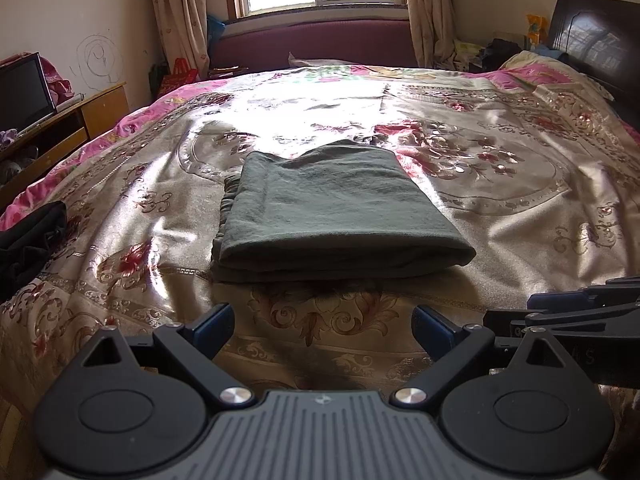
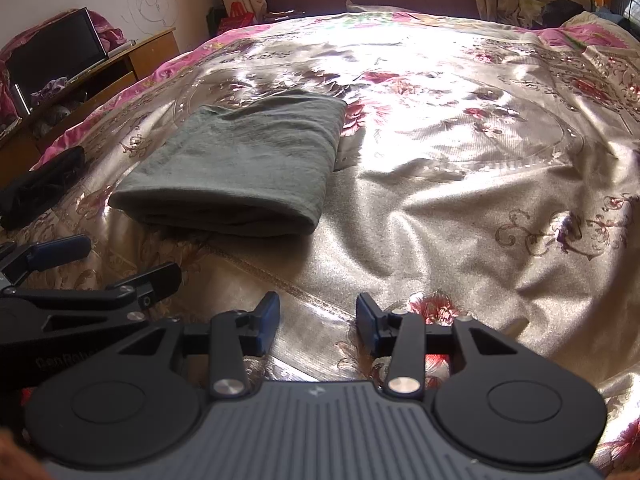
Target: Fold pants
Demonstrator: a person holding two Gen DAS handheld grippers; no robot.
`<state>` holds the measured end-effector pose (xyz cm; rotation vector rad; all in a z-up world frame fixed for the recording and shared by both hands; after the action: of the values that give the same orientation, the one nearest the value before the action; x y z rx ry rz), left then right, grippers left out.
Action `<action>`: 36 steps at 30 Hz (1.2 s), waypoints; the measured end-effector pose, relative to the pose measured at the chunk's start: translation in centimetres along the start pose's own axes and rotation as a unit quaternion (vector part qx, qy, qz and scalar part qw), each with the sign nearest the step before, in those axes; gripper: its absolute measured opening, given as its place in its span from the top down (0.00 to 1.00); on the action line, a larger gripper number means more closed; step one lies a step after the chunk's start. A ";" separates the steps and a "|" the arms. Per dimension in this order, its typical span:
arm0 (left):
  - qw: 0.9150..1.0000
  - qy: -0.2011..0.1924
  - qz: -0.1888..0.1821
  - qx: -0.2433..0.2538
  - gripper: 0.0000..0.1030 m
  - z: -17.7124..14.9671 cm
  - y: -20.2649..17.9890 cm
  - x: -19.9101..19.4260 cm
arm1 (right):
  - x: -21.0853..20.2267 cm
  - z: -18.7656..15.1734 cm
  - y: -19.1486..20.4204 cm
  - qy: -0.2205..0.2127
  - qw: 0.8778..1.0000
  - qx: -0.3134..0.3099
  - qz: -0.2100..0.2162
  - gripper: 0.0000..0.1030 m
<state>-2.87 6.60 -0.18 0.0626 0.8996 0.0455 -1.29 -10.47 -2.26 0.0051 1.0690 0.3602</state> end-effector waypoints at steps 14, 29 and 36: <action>1.000 0.001 -0.001 -0.001 0.00 -0.2 0.0 0.0 | -0.2 -0.4 0.0 -0.006 1.000 -0.006 -0.005 0.55; 1.000 0.010 0.002 -0.007 0.00 -0.4 0.2 0.4 | -0.5 -0.8 0.2 -0.011 1.000 -0.006 -0.001 0.55; 1.000 0.009 0.004 -0.006 0.00 -0.3 0.1 0.4 | -0.6 -0.8 0.2 -0.011 1.000 -0.005 -0.002 0.55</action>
<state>-2.91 6.72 -0.68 0.0552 0.9173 0.0579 -2.28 -10.61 -2.14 -0.0026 1.0453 0.3618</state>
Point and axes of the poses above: each gripper's, at about its wrist camera, not at the fingertips, and x roughly the way its jaws point, y to its left, z to its top, the point moved 2 cm from there along x, roughly the way its jaws point, and after that the axes turned 12 degrees about y, right-handed, at the moved point
